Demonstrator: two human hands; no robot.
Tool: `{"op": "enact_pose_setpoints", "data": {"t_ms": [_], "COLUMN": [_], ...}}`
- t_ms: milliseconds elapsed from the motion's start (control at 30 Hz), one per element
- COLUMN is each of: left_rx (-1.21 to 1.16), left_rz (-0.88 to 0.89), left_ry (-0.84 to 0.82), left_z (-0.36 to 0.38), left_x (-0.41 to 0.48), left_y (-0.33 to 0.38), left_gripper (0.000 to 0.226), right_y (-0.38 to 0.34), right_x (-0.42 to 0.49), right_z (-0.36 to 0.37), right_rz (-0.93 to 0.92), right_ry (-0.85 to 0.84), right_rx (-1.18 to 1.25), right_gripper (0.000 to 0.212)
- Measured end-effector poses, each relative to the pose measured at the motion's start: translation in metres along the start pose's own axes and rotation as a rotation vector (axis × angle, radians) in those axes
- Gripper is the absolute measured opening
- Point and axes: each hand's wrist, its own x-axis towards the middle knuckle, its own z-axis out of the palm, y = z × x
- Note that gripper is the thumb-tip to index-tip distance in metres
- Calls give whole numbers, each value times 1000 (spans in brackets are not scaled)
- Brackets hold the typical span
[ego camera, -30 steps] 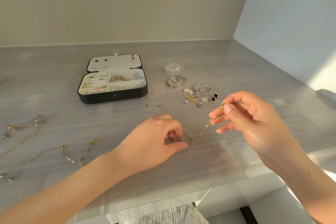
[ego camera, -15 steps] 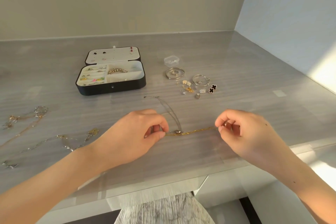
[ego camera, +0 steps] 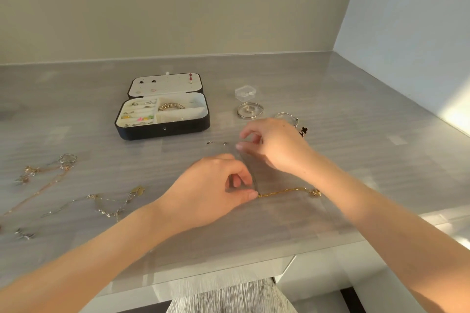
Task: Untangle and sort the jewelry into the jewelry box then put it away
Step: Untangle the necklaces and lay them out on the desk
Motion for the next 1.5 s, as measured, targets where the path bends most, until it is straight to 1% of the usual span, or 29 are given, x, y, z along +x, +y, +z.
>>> {"op": "enact_pose_setpoints", "data": {"t_ms": [67, 100, 233, 300, 400, 467, 500, 600, 700, 833, 933, 1167, 1333, 1433, 1500], "left_rx": [-5, -3, 22, 24, -24, -119, -155, -232, -291, -324, -379, -417, -429, -429, -425], "left_rz": [-6, -11, -38, -55, -83, -117, -135, -183, -214, -234, -270, -305, -296, -279, -273], "left_ry": [-19, -27, -75, -109, -133, -131, -125, -114, -127, -123, -109, -96, -102, -100, -99], "left_z": [0, 0, -1, -2, -4, -9, -12, -19, -24, -28, -29, -28, -28, -27, -27], "left_x": [1, 2, 6, 8, 9, 9, 9, 9, 9, 11, 12, 15, 18, 21, 24], "left_y": [4, 5, 6, 5, 3, 1, 0, -5, -9, -12, -14, -17, -16, -16, -15], "left_gripper": [9, 7, 4, 4, 8, 7, 5, 6, 8, 11, 14, 14, 14, 14, 13], "right_y": [-9, -13, -23, -25, -24, -21, -19, -12, -7, 1, 3, 5, 6, 4, 1], "right_x": [20, 26, 35, 36, 36, 29, 23, 1, -23, -48, -64, -81, -85, -84, -84], "right_z": [6, 9, 12, 14, 13, 4, -3, -21, -34, -44, -49, -56, -55, -54, -54], "right_rz": [22, 23, 4, 12, 43, 44, 39, 4, 11, 8, -12, -24, -39, -61, -82], "right_ry": [-92, -112, -97, -113, -113, -78, -53, 37, 31, 29, 48, 100, 110, 98, 82], "right_rx": [-29, -42, -33, -63, -78, -5, 72, 359, 514, 652, 724, 850, 898, 902, 894], "right_gripper": [32, 30, 11, 13, 23, 20, 17, 23, 19, 19, 16, 18, 16, 13, 14]}}
